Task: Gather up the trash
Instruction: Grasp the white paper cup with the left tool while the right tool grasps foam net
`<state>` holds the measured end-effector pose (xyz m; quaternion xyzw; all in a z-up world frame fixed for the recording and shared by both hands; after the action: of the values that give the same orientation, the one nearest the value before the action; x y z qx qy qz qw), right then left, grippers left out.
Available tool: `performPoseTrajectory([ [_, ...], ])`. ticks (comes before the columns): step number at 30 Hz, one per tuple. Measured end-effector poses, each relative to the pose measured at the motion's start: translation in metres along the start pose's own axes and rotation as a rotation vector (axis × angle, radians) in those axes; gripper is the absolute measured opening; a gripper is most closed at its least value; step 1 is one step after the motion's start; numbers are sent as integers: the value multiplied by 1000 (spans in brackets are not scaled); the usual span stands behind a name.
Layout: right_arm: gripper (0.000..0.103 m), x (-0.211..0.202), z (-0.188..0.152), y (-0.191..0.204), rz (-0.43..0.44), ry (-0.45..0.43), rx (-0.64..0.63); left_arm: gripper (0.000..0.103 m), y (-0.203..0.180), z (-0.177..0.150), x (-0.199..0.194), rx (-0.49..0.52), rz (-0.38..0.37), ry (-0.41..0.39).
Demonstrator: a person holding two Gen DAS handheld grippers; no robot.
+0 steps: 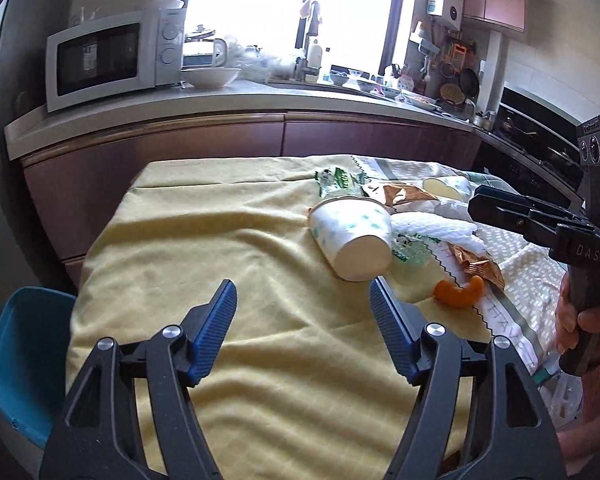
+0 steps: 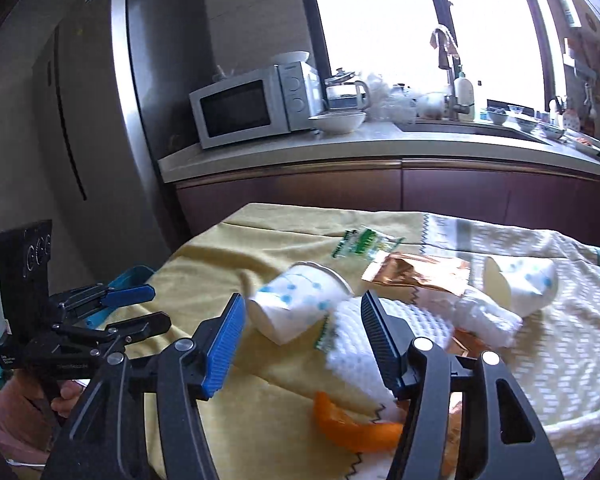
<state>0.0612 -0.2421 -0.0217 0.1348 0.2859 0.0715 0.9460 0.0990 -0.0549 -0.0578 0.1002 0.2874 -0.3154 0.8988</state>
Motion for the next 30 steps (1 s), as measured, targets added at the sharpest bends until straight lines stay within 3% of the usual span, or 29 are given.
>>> performPoseTrajectory([
  [5,59,1,-12,-26,-54,23,15,74,-18,11,27,30,-27,23],
  [12,60,7,-24,-26,-74,33,-17,78,-36,22,56,66,-14,57],
  [20,60,13,-26,-30,-75,31,-19,79,-31,31,86,36,-17,110],
  [28,59,16,-25,-28,-64,27,-38,60,-30,31,104,-10,-61,155],
  [30,52,16,-25,-28,-67,30,-44,54,-31,31,105,-11,-67,156],
])
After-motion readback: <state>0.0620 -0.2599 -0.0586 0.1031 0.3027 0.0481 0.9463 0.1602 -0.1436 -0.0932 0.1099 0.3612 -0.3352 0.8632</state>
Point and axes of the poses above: each gripper's, at about its wrist camera, not at the fingertips, and x roughly the way its jaws point, y to its left, z to its top, the point moved 3 cm from there along x, roughly the way its jaws point, and after that the axes turned 9 degrees about x, right-handed, at the moved point
